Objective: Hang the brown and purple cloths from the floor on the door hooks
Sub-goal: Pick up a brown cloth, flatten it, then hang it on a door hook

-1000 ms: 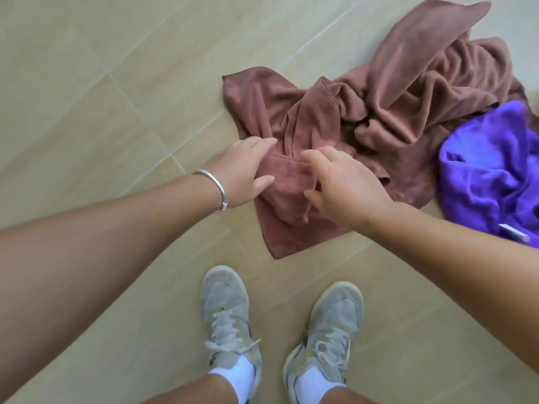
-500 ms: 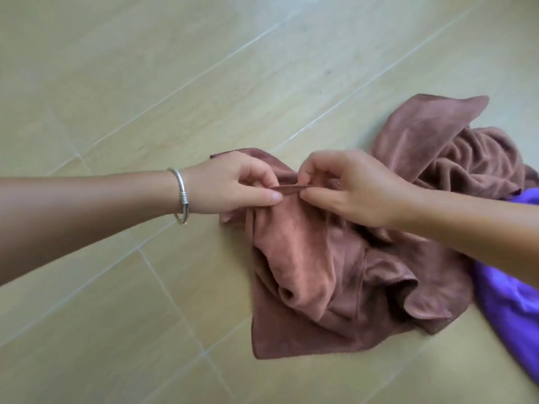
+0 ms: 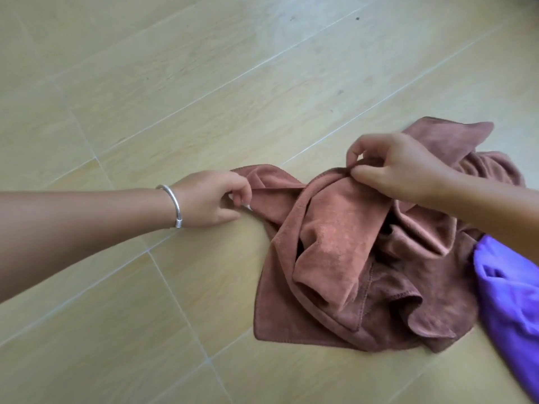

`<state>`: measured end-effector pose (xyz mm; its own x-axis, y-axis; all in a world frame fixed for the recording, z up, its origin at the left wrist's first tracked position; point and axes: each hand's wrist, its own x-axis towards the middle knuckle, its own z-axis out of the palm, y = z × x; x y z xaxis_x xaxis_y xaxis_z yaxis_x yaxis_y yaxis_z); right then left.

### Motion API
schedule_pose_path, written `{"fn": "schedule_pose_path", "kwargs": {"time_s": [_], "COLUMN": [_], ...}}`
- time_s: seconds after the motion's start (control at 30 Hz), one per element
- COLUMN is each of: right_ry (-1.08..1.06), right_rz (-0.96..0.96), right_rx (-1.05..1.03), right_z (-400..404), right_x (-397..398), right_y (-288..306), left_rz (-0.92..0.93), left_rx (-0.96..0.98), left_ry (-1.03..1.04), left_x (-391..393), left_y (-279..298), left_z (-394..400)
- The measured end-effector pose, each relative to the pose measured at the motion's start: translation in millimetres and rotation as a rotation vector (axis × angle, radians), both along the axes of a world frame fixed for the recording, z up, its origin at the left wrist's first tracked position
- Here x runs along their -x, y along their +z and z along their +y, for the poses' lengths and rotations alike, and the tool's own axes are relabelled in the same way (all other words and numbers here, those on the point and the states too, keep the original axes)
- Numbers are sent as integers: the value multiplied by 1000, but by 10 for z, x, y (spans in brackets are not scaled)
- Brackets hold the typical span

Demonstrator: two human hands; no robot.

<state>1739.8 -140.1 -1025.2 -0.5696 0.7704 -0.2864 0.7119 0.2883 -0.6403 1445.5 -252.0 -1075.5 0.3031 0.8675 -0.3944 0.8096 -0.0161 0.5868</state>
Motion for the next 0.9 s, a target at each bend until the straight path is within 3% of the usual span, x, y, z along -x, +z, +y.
{"fn": "schedule_pose_path", "kwargs": {"time_s": [0.1, 0.23, 0.3, 0.4, 0.5, 0.73, 0.8, 0.9], "right_ry": [34, 65, 98, 119, 32, 26, 12, -24], "right_rz": [-66, -137, -146, -181, -6, 216, 203, 262], "right_rx": [63, 307, 372, 190, -21, 286, 296, 467], "right_z": [24, 72, 47, 14, -37, -166, -139, -124], "right_x": [-42, 11, 97, 248, 438, 837, 792, 632], "right_y": [-18, 8, -4, -80, -81, 30, 35, 59], "left_rz": [18, 299, 336, 96, -265, -626, -665, -669], "left_rx": [-189, -202, -224, -189, -56, -80, -43, -12], "left_ry": [49, 36, 59, 165, 376, 537, 552, 511], "left_x": [17, 127, 149, 90, -13, -351, -388, -461], "left_y": [-46, -149, -163, -150, -5, 253, 265, 232], "left_z": [58, 125, 141, 164, 223, 359, 376, 377]}}
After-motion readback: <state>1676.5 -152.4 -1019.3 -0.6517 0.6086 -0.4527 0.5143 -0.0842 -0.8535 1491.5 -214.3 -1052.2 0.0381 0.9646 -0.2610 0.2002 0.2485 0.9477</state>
